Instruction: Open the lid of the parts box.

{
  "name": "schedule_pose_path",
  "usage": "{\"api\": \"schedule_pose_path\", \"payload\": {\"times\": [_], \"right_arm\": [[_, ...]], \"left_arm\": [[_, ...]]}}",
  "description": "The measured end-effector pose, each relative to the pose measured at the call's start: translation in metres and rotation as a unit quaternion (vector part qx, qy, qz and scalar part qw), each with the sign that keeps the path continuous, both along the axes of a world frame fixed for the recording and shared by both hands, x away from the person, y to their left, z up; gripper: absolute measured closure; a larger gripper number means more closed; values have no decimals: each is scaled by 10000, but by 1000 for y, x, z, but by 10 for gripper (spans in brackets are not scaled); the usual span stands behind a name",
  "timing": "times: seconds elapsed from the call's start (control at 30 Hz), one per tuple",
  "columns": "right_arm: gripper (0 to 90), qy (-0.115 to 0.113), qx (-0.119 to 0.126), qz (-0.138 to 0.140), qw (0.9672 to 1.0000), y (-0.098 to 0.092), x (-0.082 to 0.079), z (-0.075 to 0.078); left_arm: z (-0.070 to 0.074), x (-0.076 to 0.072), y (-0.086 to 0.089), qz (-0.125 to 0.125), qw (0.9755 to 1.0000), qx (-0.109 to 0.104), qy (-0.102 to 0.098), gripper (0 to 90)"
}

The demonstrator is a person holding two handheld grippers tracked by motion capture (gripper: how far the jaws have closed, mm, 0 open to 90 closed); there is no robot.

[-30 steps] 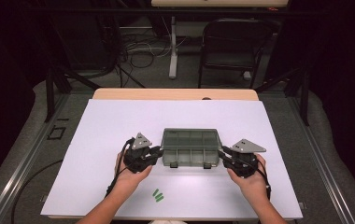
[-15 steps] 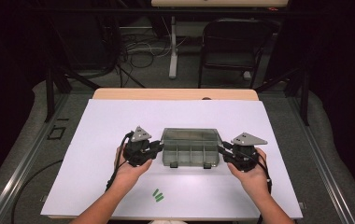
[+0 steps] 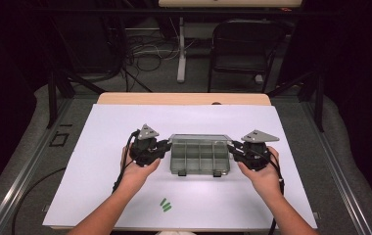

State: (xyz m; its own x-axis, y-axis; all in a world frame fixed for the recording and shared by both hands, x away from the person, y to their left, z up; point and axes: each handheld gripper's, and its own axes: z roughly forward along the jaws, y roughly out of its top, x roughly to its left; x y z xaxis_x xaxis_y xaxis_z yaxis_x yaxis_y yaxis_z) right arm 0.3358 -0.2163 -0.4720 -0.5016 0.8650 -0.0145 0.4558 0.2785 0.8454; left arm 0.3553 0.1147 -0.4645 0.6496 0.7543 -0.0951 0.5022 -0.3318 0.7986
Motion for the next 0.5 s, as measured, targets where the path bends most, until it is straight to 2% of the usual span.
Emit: {"api": "schedule_pose_path", "payload": {"times": [0.5], "right_arm": [[735,28,-14,-61,10000,0,14,10]], "left_arm": [[6,14,-4,137,9999,53,-1,778]]}}
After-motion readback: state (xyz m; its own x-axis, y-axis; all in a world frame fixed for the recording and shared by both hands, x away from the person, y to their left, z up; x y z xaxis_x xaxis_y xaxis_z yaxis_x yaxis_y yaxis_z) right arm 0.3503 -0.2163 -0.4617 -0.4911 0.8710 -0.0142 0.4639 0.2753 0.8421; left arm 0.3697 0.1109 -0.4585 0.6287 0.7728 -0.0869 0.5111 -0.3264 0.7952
